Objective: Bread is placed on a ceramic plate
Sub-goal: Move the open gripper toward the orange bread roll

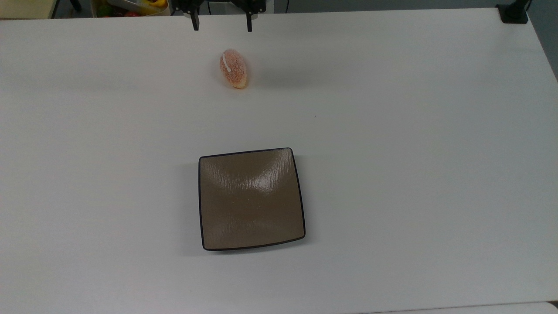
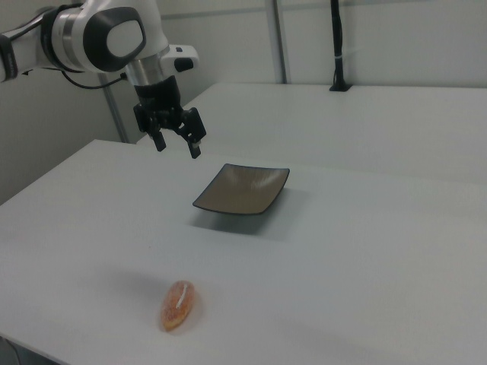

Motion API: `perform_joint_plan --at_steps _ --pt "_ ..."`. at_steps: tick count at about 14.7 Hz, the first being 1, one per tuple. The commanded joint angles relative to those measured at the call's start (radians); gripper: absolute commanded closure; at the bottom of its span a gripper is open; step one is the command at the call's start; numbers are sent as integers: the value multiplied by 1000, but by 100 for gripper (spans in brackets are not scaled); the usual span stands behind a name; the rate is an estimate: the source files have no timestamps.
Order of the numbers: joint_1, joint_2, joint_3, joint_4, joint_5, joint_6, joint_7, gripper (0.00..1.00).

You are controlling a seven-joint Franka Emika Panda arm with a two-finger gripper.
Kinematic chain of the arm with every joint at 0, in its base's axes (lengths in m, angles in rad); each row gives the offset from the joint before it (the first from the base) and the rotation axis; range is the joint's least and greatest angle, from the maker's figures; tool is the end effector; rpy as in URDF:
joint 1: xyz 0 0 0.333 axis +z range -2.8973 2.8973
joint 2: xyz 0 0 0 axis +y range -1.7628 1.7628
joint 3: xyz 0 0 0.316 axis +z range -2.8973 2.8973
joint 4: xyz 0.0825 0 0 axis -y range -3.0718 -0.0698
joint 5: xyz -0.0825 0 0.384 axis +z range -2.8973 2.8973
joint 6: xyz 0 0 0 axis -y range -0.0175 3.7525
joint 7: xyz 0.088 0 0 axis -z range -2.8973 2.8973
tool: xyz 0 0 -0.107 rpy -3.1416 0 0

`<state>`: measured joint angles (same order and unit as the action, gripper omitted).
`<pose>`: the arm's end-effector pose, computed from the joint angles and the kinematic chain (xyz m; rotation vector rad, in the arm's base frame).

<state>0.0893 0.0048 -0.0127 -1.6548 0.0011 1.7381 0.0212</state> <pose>0.5683 0.0437 0.5970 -3.1331 -0.0866 -0.1229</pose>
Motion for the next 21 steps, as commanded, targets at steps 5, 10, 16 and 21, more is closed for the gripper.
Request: perform_joint_plan --at_steps 5,10,16,21 --pt "18 -20 -21 -13 20 -6 -14 0" --pt "20 -29 -13 -22 19 -11 -24 0" --pt "33 -54 -6 -43 23 -156 -68 0" --pt "50 -124 46 -154 25 -229 -173 0"
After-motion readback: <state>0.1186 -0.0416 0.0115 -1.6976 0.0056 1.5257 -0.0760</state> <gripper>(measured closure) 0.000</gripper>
